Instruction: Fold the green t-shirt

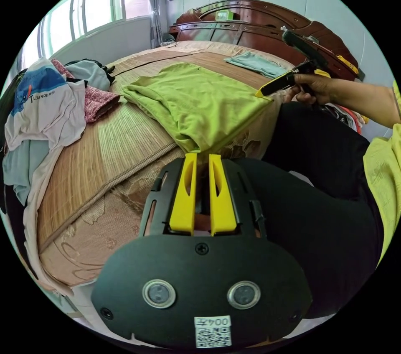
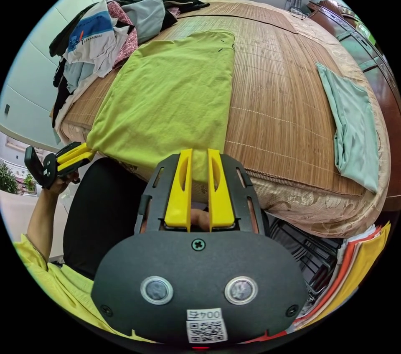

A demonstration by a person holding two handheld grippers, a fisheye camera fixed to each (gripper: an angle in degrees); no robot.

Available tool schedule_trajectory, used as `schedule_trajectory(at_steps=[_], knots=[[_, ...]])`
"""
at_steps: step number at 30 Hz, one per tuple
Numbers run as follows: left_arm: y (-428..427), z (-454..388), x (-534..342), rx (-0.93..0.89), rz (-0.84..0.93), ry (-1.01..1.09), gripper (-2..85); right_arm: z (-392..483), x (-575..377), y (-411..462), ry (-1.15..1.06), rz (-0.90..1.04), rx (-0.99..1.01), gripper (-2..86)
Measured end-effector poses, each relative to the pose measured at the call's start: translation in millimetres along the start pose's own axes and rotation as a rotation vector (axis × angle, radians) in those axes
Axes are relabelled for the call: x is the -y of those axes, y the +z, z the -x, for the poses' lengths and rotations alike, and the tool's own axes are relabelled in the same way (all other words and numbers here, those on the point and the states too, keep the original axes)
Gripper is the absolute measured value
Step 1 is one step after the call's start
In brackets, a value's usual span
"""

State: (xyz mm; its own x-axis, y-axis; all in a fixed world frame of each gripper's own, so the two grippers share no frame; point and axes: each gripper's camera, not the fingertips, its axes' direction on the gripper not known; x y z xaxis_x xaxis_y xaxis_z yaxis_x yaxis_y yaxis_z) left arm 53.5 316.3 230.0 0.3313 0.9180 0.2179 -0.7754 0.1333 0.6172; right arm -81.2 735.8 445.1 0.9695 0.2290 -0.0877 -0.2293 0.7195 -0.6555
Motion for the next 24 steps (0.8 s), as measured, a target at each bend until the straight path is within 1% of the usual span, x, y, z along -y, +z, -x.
schedule_trajectory(at_steps=[7,10,14,17,19,22,24], knots=[[8,14,-1,-0.036,0.013,-0.042,1.1,-1,5,7,0.009,-0.009,-0.005,6.3],[6,16,-2,-0.004,0.028,-0.011,0.9,-2,7,11,0.011,-0.006,-0.009,6.1],[-2,36,-18,0.018,0.065,-0.081,1.2,-3,10,14,0.011,-0.002,-0.017,5.9],[-17,44,-16,-0.017,-0.015,-0.142,3.3,-6,11,17,0.014,-0.011,-0.012,5.9],[-20,39,-4,-0.03,-0.056,-0.126,5.9,-10,10,19,0.024,-0.02,-0.002,5.9],[-12,33,16,-0.044,-0.054,-0.105,7.7,-13,11,22,0.024,-0.019,-0.001,5.8],[-7,32,24,-0.056,-0.049,-0.103,6.9,-15,12,23,0.02,-0.014,-0.007,5.8]])
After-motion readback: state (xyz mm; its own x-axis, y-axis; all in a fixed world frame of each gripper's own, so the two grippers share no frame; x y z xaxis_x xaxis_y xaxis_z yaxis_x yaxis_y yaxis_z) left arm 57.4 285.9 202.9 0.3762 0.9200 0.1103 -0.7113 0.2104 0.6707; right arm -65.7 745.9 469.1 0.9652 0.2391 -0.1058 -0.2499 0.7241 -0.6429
